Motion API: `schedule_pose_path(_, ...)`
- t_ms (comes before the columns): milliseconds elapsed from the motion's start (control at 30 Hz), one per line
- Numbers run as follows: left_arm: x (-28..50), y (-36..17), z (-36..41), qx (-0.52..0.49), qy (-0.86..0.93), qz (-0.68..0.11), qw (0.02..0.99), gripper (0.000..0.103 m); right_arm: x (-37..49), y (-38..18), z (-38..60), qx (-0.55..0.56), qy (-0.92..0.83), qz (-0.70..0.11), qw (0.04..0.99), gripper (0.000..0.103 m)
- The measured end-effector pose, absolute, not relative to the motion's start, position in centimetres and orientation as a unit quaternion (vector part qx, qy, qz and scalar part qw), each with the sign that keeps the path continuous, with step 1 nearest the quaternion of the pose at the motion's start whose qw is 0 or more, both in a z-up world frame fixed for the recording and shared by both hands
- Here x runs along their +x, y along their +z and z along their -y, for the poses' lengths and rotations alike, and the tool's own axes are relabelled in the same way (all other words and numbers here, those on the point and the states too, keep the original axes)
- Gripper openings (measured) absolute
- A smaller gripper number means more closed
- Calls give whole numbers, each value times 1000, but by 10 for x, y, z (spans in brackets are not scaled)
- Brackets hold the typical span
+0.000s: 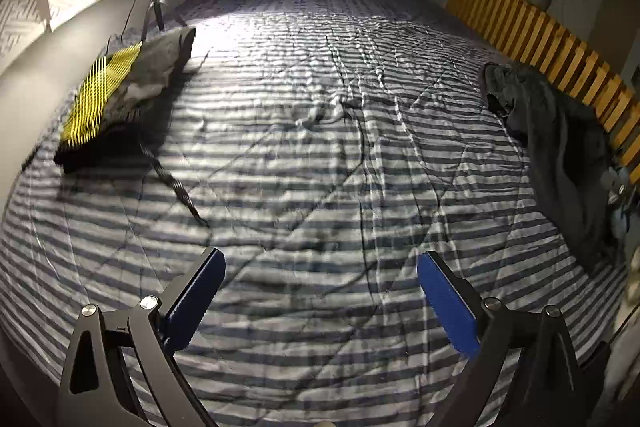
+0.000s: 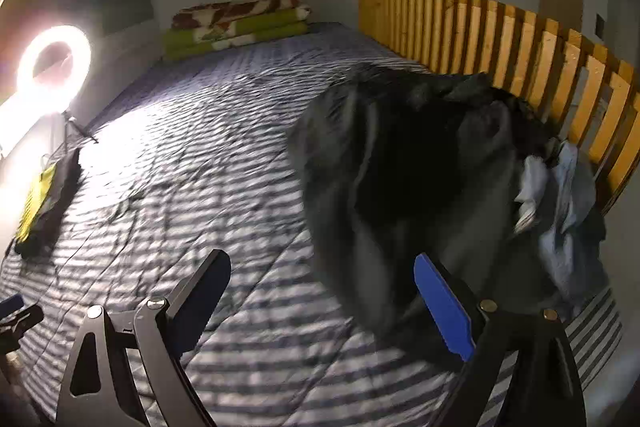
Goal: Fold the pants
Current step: 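Reach the right gripper to the black trousers' waistband and grasp it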
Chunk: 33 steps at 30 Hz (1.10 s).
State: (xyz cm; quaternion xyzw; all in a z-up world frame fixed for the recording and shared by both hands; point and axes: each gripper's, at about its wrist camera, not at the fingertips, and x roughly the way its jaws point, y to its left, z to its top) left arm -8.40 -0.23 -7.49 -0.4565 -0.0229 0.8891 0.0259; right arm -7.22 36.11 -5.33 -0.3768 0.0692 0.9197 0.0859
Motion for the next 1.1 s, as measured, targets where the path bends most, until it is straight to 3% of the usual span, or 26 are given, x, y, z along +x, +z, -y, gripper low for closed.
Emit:
schedule_pose_path(433, -138, -46, -20, -435, 899, 1, 39, 96, -161, -50, -502, -389, 899, -133, 148, 91)
schedule_pose_path(833, -182, -34, -29, -419, 907, -14, 27, 96, -246, -84, -546, -415, 873, -194, 165, 89)
schedule_pose_path(1033, -195, -39, -24, -424, 906, -5, 22, 95, -264, -95, -548, -431, 867, -180, 171, 57)
schedule_pose_path(1067, -196, -40, -24, -424, 905, -6, 22, 95, -266, -96, -547, -435, 868, -180, 159, 35)
schedule_pose_path(1100, -195, -41, -24, -424, 905, -8, 22, 95, -269, -97, -547, -438, 868, -187, 141, 23)
